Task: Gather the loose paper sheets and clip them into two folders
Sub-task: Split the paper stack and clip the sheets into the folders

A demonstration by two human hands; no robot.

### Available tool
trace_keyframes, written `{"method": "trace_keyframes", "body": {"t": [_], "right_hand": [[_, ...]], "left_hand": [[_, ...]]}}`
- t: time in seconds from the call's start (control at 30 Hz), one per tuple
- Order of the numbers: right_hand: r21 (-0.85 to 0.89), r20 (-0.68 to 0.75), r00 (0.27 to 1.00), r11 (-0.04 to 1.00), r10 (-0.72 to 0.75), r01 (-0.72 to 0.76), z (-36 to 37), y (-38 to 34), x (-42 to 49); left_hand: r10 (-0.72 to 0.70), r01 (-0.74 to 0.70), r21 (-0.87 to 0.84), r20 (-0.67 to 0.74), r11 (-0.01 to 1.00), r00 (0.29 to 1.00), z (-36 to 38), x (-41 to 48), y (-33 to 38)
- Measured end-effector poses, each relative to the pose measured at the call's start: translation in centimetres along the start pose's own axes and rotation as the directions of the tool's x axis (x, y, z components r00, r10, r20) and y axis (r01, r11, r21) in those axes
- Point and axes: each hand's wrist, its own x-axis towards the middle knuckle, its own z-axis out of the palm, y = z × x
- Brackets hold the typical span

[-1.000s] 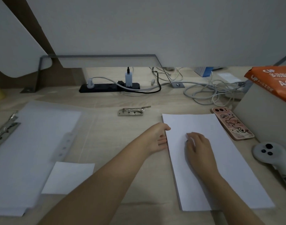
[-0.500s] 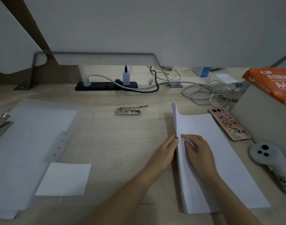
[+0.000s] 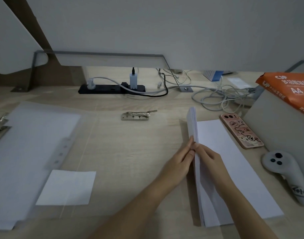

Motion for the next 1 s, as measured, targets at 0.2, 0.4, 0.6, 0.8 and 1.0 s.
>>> {"method": "trace_keyframes", "body": {"t": [0.2,0.4,0.6,0.8,1.0], "right_hand": [[0.008,-0.033,0.999,1.0,-0.002,0.002,0.4,0.7,0.0],[0.005,-0.024,1.0,1.0,-0.019,0.019,0.4,0.6,-0.2],[-0.003,-0.031,0.999,0.999,-0.032,0.032,0.5,0.7,-0.2],[-0.05,-0.059,0.997,0.998,-0.04,0.037,0.8,0.6,-0.3],[-0.125,-0.102,0.993,0.991,-0.059,0.046,1.0,1.2,0.0]], "left_hand": [[0.007,-0.007,0.018,-0.001,1.0,1.0,-0.1,0.1,-0.2],[0.002,-0.002,0.003,-0.009,1.0,1.0,0.0,0.0,-0.2],[0.001,-0.001,0.013,-0.012,1.0,1.0,0.0,0.1,-0.3],[0.004,-0.004,0.022,-0.005,1.0,1.0,-0.2,0.0,-0.3],[0.022,-0.012,0.101,-0.091,0.995,0.996,0.0,-0.3,-0.4]]}}
